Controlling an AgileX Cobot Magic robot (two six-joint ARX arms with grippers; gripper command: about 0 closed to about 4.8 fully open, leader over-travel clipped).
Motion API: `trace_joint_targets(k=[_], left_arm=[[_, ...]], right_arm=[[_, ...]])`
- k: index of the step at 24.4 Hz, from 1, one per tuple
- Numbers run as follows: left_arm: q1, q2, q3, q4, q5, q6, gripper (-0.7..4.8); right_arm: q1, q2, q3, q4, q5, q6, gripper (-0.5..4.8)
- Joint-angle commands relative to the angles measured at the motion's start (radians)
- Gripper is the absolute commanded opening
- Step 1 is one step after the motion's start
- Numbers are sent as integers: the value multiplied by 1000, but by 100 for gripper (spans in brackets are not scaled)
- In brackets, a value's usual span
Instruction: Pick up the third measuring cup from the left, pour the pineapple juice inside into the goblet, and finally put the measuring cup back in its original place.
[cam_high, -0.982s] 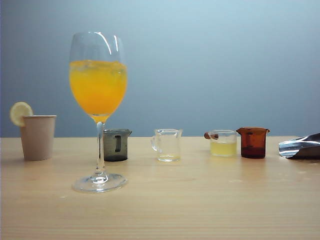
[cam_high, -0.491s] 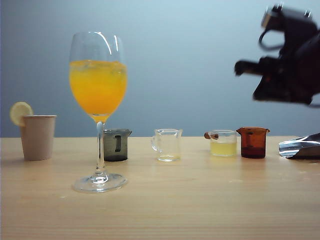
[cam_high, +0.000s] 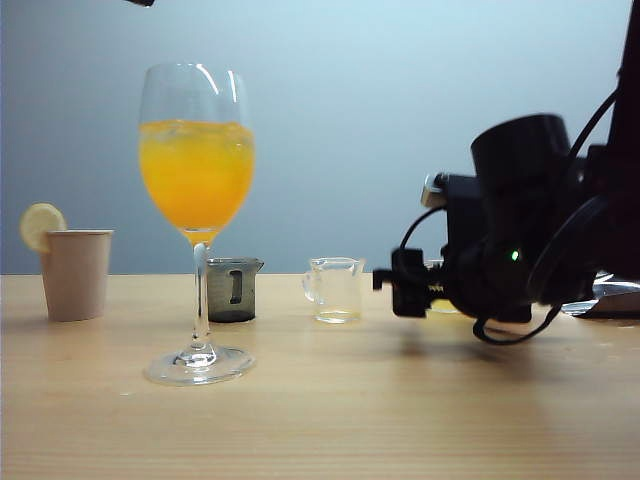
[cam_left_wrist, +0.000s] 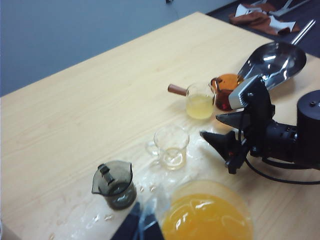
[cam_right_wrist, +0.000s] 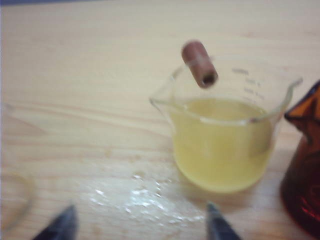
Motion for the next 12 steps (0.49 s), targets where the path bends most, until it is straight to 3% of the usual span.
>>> trace_joint_targets(k=[1, 12], left_arm=[[1, -2, 2, -26, -2, 4, -5], [2, -2, 2, -36, -2, 23, -5]], right_arm=[[-5, 18, 30, 8, 24, -41, 479], [-61, 31, 48, -10, 48, -41, 479]])
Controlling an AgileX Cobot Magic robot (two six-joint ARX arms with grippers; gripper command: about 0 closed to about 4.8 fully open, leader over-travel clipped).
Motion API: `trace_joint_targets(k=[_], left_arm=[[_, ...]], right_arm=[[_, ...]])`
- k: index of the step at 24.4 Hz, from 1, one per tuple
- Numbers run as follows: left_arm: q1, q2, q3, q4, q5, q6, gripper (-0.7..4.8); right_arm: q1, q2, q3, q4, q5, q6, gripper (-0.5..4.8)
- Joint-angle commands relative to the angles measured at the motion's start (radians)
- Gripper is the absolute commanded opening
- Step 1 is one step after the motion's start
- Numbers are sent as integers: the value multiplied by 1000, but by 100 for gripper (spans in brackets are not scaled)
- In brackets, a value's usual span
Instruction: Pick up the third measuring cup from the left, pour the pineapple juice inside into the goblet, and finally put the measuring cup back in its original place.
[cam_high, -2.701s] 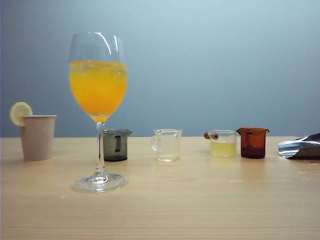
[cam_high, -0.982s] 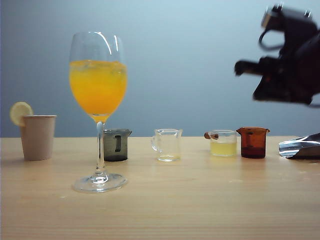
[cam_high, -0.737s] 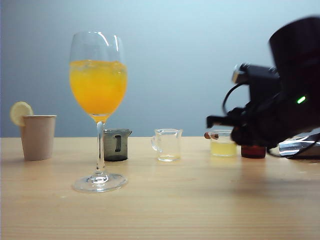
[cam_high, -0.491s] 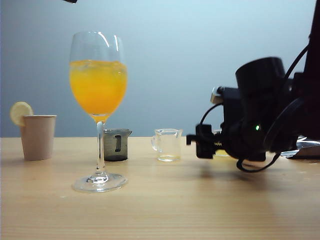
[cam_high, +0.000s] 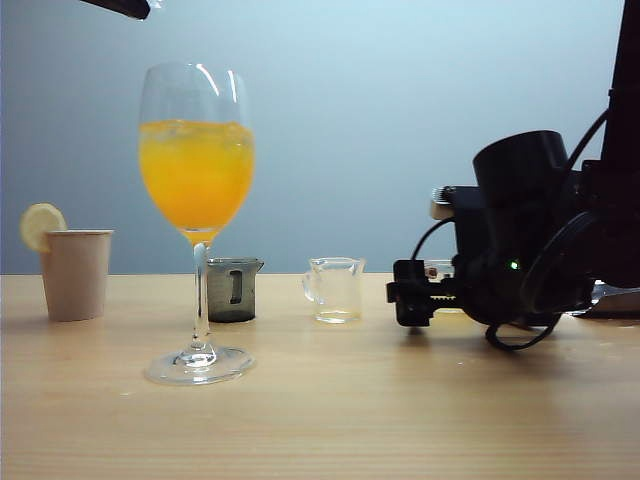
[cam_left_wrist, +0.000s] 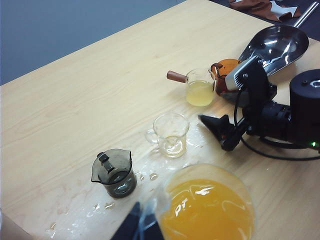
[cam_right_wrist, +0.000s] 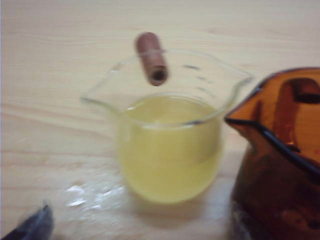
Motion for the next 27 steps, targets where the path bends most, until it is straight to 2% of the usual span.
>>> trace_joint_targets(k=[1, 5, 12, 27], left_arm=[[2, -2, 2, 4, 0, 4, -5], [2, -2, 2, 2, 0, 3, -5], [2, -2, 2, -36, 0, 3, -5], [2, -2, 2, -112, 0, 3, -5]], right_arm=[[-18, -2, 21, 5, 3, -1, 479], [-43, 8, 66, 1, -27, -3, 479], [-47, 60, 174, -74, -45, -79, 479], [-51, 141, 270, -79, -71, -79, 479]])
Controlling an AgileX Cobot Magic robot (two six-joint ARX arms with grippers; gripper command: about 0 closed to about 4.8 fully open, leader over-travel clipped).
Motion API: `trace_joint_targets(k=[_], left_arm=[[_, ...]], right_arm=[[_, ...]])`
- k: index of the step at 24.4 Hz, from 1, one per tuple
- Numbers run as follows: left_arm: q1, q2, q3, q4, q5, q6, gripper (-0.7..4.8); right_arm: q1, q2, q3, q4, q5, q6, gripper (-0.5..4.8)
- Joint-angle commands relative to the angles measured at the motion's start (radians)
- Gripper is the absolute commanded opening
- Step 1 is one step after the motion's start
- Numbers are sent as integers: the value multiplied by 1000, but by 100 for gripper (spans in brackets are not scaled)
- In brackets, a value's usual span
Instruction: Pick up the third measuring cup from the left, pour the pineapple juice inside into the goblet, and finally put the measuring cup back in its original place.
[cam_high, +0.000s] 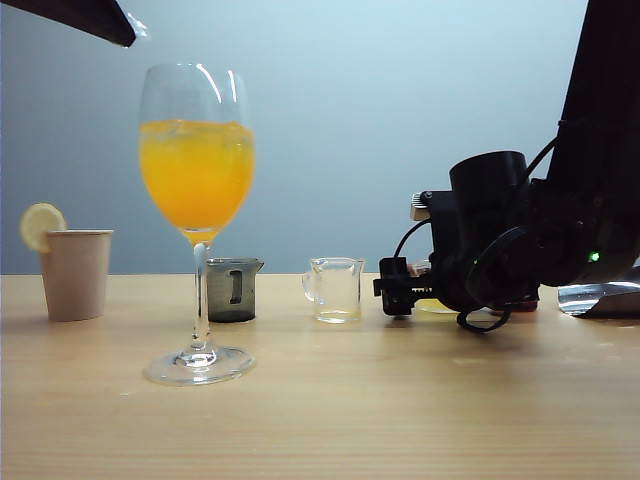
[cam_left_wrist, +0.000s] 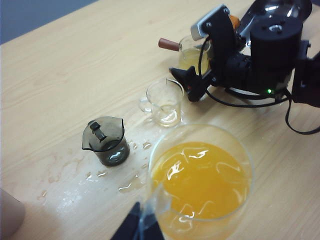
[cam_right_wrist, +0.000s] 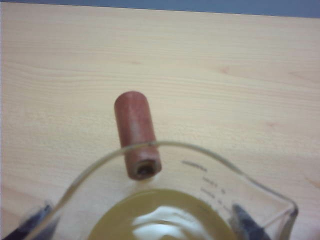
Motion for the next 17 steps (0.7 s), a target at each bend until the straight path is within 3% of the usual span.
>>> trace_joint_targets(k=[1, 6, 8, 10, 17], left_arm=[[1, -2, 3, -5, 0, 1, -5], [1, -2, 3, -15, 0, 1, -6], [1, -2, 3, -21, 0, 1, -5], [1, -2, 3, -29, 0, 2, -5], [1, -2, 3, -29, -1, 29, -5]], right_arm=[[0, 6, 13, -6, -5, -3, 479], [0, 8, 12, -27, -5, -2, 479], [0, 8, 12, -53, -5, -2, 258], [0, 8, 11, -56, -6, -2, 198], [1, 1, 11, -55, -53, -3, 198]])
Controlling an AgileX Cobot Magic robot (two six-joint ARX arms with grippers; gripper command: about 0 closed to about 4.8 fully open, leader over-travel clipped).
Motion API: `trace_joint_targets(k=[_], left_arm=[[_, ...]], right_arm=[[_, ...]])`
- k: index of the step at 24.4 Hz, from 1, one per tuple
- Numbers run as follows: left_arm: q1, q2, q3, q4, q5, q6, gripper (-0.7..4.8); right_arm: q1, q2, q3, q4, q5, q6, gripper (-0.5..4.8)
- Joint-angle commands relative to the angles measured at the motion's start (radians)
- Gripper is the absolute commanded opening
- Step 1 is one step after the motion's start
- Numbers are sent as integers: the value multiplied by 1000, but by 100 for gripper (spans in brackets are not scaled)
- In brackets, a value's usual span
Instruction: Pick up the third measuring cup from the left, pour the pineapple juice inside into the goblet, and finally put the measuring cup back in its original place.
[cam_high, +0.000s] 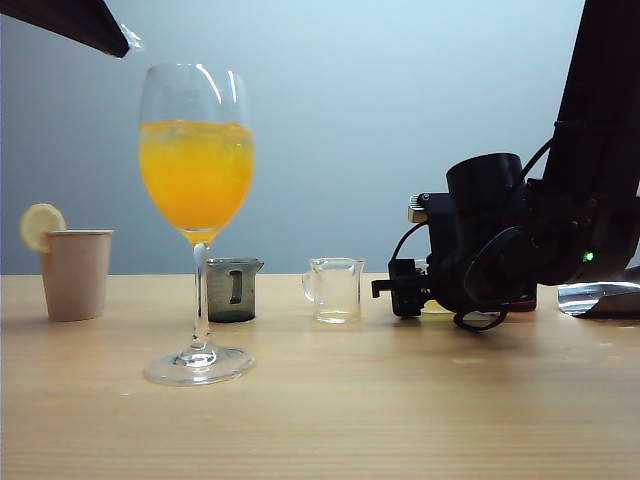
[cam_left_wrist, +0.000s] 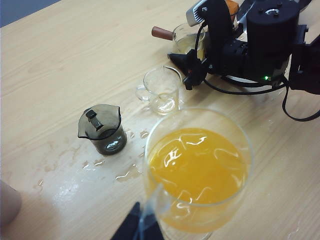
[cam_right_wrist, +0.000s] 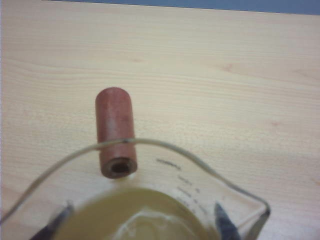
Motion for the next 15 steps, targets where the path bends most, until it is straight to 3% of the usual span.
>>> trace_joint_targets(k=[1, 11, 15], left_arm=[[1, -2, 3, 10, -4, 26, -5], [1, -32, 4, 9, -3, 17, -5], [1, -43, 4, 1, 1, -20, -5]], right_arm=[[2, -12, -2, -30, -58, -4, 198], [5, -133, -3, -42, -150, -4, 198], [5, -255, -2, -139, -209, -4, 198]])
